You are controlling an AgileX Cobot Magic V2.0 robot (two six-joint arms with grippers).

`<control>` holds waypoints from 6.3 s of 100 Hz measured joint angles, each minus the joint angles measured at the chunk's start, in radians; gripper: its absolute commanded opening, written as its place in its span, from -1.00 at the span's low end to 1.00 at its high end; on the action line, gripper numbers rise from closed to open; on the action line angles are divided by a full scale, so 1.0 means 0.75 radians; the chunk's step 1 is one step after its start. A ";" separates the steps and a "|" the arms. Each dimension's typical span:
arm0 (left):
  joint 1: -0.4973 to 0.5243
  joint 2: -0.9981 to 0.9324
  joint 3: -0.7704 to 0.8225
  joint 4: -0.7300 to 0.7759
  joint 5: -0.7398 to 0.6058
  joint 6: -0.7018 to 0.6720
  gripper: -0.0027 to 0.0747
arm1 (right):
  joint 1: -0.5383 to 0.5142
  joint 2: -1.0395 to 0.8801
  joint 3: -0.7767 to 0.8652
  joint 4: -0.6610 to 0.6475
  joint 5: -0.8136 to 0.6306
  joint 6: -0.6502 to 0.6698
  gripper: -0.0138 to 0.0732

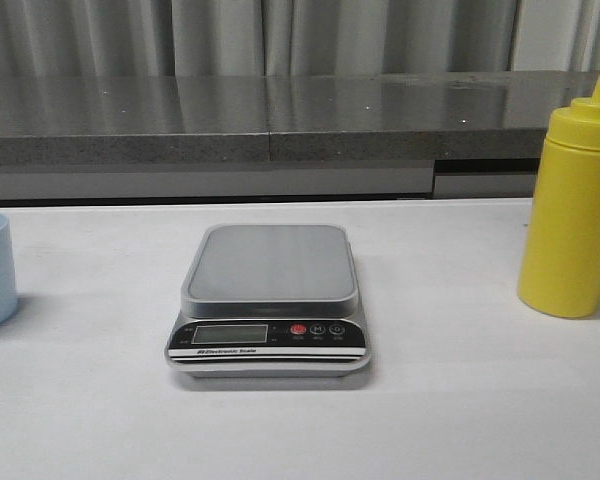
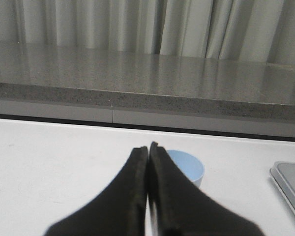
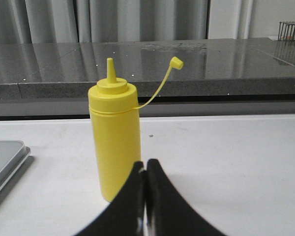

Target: Pour seasoning into cup on scale with both arms

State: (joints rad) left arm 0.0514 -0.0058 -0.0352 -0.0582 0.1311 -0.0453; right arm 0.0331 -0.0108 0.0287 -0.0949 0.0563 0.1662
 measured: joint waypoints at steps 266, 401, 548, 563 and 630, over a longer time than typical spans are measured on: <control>0.000 2.367 -1.439 0.059 0.748 0.000 -0.72 | 0.000 0.000 0.000 0.000 0.000 0.000 -0.84; -0.655 2.404 -2.082 0.026 1.077 0.096 -0.98 | 0.000 0.000 0.000 0.000 0.001 0.000 -0.84; -0.759 2.629 -2.315 0.023 1.121 0.100 -0.02 | 0.000 0.000 0.000 0.000 0.001 0.000 -0.84; -0.756 2.540 -2.304 0.022 1.126 0.077 -0.21 | 0.000 0.000 0.000 0.000 0.001 0.000 -0.84; -0.463 1.895 -1.761 0.017 0.872 0.004 -0.98 | 0.000 0.000 0.000 0.000 0.001 0.000 -0.84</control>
State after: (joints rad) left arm -0.2961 1.4156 -1.3557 -0.0455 0.7854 -0.0424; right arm 0.0331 -0.0108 0.0287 -0.0949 0.0567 0.1662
